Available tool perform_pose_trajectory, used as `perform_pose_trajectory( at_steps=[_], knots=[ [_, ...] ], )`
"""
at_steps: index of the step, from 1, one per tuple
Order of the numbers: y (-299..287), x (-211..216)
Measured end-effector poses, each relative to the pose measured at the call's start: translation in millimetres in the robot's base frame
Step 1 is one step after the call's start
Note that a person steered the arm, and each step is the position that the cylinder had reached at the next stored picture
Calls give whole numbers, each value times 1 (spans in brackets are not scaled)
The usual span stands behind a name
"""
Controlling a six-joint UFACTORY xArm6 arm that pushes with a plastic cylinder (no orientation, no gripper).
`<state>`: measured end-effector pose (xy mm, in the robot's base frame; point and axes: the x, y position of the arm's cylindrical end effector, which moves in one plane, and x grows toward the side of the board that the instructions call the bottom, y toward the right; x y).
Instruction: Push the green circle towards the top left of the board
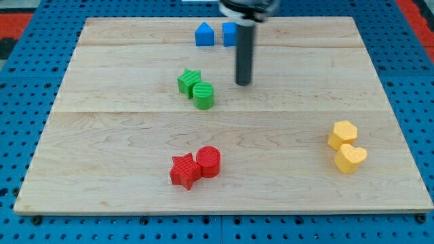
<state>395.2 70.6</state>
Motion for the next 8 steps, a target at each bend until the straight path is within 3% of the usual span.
perform_pose_trajectory(
  at_steps=[1, 2, 5, 6, 7, 8],
  knots=[
    [-51, 27],
    [-114, 23],
    [-206, 29],
    [-234, -50],
    [-216, -27],
    [-253, -11]
  ],
)
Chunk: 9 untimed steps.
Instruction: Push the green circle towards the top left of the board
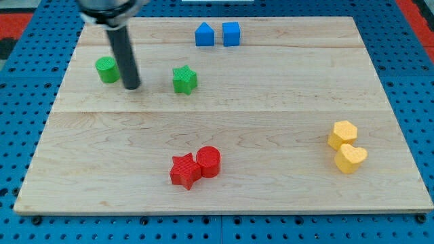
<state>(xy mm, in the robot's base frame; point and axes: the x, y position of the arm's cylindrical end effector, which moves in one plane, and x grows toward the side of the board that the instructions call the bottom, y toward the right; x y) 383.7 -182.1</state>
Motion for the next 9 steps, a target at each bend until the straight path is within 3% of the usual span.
perform_pose_trajectory(
  at_steps=[1, 2, 3, 4, 5, 6, 9],
  knots=[
    [-37, -43],
    [-29, -80],
    [-29, -92],
    [-74, -56],
    [-78, -89],
    [-34, -119],
    [-32, -111]
  ],
)
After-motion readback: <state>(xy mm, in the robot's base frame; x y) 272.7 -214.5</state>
